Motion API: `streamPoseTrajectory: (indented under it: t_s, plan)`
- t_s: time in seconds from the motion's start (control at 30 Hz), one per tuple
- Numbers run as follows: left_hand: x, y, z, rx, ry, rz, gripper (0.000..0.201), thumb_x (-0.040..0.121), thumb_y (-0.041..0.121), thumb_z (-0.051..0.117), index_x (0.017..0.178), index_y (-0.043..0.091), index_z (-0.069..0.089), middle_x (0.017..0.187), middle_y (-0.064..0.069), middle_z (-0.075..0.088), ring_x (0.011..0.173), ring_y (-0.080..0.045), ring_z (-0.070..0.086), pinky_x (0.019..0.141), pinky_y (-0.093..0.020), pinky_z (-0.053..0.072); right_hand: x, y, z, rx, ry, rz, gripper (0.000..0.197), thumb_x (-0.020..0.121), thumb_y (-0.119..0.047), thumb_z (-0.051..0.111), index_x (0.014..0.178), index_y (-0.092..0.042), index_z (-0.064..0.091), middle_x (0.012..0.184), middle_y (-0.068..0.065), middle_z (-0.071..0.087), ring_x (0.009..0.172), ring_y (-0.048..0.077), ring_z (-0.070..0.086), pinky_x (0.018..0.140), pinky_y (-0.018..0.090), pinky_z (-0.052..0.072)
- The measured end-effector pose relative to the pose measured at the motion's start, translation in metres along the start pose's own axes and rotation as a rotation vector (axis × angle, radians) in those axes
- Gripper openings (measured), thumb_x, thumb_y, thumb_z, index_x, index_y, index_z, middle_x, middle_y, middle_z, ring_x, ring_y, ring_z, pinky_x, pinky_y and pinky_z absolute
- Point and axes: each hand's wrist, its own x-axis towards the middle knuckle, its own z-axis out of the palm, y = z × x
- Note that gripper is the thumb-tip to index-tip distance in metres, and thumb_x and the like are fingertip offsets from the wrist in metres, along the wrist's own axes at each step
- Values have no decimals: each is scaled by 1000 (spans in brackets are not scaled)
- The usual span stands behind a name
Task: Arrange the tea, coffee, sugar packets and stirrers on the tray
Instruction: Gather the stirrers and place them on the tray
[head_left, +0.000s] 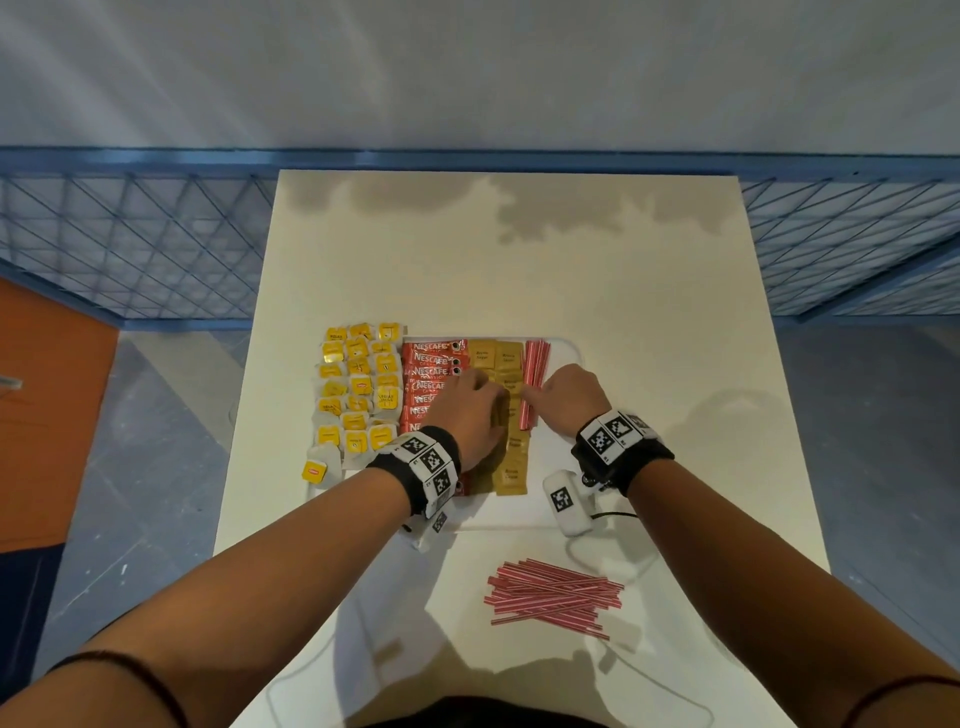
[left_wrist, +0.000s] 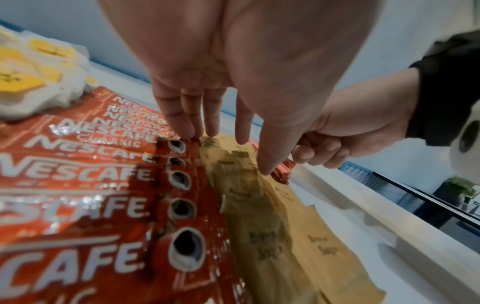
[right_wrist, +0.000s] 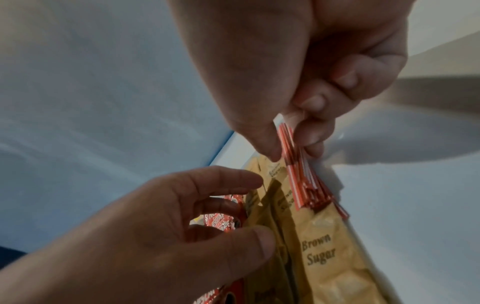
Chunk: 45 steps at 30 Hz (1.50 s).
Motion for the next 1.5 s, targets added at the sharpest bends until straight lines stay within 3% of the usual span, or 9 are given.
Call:
streamPoseTrajectory:
  t_s: [0.07, 0.17, 0.3, 0.53, 0.67, 0.9, 1.07, 1.27, 1.5]
  plan:
    - [1, 1, 1, 16, -2, 4, 55, 89, 35, 68, 140, 25, 51, 146, -8, 43, 134, -30, 38, 112, -44, 39, -1, 2, -3, -57, 31, 4, 46, 92, -48, 62, 59, -17, 54, 57, -1, 57, 52, 19, 55, 50, 26, 37]
    - [1, 3, 1, 62, -5, 23, 55, 90, 37, 66, 141, 28, 49, 148, -9, 40, 135, -32, 35, 111, -45, 38, -4, 5, -10, -158, 75, -10, 39, 96, -43, 58, 69, -15, 61, 68, 1, 64, 63, 21, 63, 55, 26, 42]
    - [2, 9, 1, 132, -4, 67, 54, 91, 41, 64, 142, 30, 51, 154, -10, 34, 140, -35, 29, 115, -50, 33, -1, 10, -14, -155, 99, -28, 30, 97, -35, 56, 108, -11, 71, 103, 7, 73, 91, 26, 68, 78, 34, 55]
    - [8, 23, 11, 218, -70, 126, 46, 93, 39, 59, 139, 35, 54, 159, -10, 24, 145, -38, 18, 116, -60, 27, -1, 13, -8, -18, 71, -56, 25, 95, -19, 56, 111, -9, 71, 109, 10, 74, 97, 28, 70, 91, 43, 57]
    - [12, 23, 9, 233, -95, 147, 50, 97, 36, 55, 146, 33, 46, 165, -10, 13, 149, -40, 10, 118, -61, 17, -1, 18, -8, 5, 95, -84, 32, 99, -21, 56, 128, -14, 66, 125, 6, 70, 113, 25, 66, 101, 41, 52]
    - [26, 19, 10, 289, -153, 152, 67, 95, 32, 53, 155, 17, 27, 167, -7, 12, 152, -37, 6, 121, -60, 14, -2, 22, -6, -6, 97, -210, 34, 100, -17, 55, 133, -16, 65, 129, 6, 67, 114, 23, 65, 97, 36, 52]
    - [31, 23, 11, 310, -192, 144, 75, 95, 30, 53, 158, 14, 16, 168, -8, 5, 154, -37, 1, 122, -59, 10, -2, 23, -4, -82, 123, -238, 40, 100, -19, 57, 139, -19, 59, 127, 9, 62, 111, 25, 65, 95, 40, 53]
    - [28, 25, 10, 293, -201, 139, 74, 96, 27, 53, 159, 14, 16, 168, -10, 1, 154, -37, -3, 122, -58, 6, -5, 25, 2, -125, 81, -262, 42, 100, -15, 54, 142, -23, 56, 122, 11, 62, 105, 30, 66, 92, 44, 55]
    - [9, 23, 10, 252, -132, 174, 67, 95, 30, 54, 155, 16, 27, 166, -11, 11, 153, -36, 5, 123, -58, 15, -21, 29, -7, -70, 56, -298, 42, 100, -16, 56, 142, -22, 55, 121, 10, 62, 108, 27, 64, 96, 40, 51]
